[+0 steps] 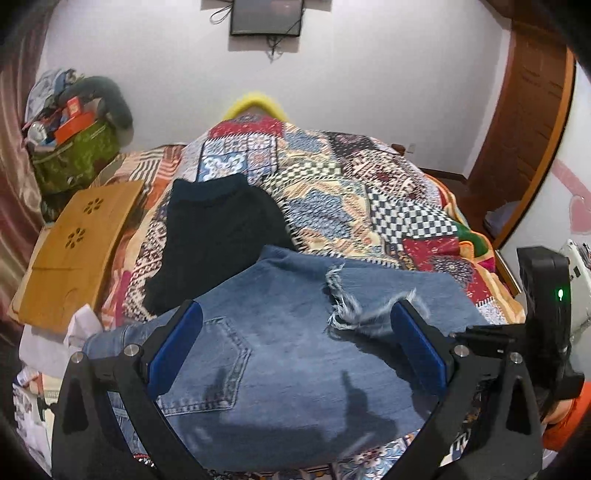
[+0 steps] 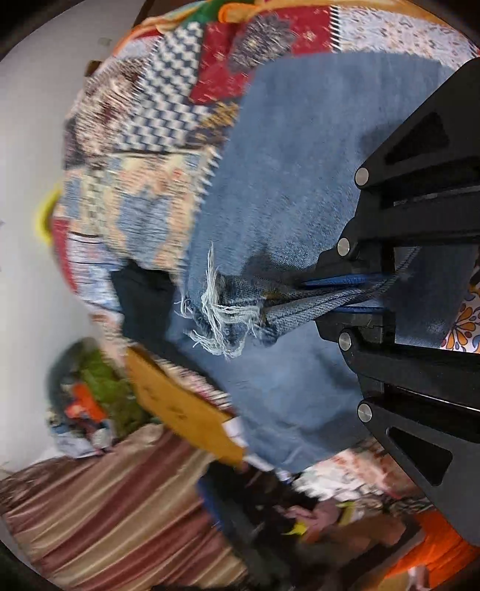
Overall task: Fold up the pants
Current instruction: 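Lay the hem over the jeans seat and open the right gripper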
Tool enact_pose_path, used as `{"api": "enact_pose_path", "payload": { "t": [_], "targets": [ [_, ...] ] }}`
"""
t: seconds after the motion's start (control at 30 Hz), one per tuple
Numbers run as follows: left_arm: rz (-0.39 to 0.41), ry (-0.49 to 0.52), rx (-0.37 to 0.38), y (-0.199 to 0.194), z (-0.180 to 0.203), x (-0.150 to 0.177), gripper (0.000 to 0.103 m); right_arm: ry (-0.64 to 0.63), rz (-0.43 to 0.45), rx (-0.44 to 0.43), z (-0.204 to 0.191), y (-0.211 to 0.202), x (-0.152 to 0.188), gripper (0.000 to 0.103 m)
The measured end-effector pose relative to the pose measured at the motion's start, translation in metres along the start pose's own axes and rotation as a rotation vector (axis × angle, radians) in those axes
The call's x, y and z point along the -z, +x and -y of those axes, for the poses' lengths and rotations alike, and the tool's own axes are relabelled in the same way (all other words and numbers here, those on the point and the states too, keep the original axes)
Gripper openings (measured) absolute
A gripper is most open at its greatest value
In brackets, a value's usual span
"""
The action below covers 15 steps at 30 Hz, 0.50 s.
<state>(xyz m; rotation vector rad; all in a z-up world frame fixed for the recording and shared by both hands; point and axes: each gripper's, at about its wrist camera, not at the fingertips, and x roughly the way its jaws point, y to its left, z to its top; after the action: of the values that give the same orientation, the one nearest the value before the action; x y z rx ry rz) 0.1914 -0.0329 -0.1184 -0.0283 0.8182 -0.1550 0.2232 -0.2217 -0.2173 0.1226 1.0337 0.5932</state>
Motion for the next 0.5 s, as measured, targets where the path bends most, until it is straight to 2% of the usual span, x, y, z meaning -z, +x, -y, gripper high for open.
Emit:
{"api": "enact_pose_path", "payload": {
  "t": [0.13,0.2,0.23,0.37,0.43,0.5],
  "targets": [
    [-0.033,-0.02,-0.011,0.011,-0.006,0.0,0.103,-0.01,-0.057,-0.039,0.0,0.004,0.002,0.027],
    [-0.045,-0.025,-0.009,0.016,-0.005,-0.001,0.103,-0.006,-0.065,-0.086,0.001,-0.005,0.003,0.04],
    [-0.05,-0.027,-0.007,0.019,-0.003,-0.002,0.103,-0.006,-0.057,-0.099,0.001,-0.012,0.004,0.041],
    [-0.071,-0.029,0.02,0.031,0.007,-0.008,0.103,-0.03,-0.007,-0.06,0.008,-0.044,0.004,0.043],
    [-0.081,-0.018,0.026,0.038,0.015,-0.012,0.103,-0.037,0.031,-0.027,0.018,-0.063,0.004,0.048],
    [-0.096,-0.001,0.034,0.048,0.025,-0.017,0.103,-0.043,0.073,0.025,0.03,-0.081,0.004,0.058]
  ]
}}
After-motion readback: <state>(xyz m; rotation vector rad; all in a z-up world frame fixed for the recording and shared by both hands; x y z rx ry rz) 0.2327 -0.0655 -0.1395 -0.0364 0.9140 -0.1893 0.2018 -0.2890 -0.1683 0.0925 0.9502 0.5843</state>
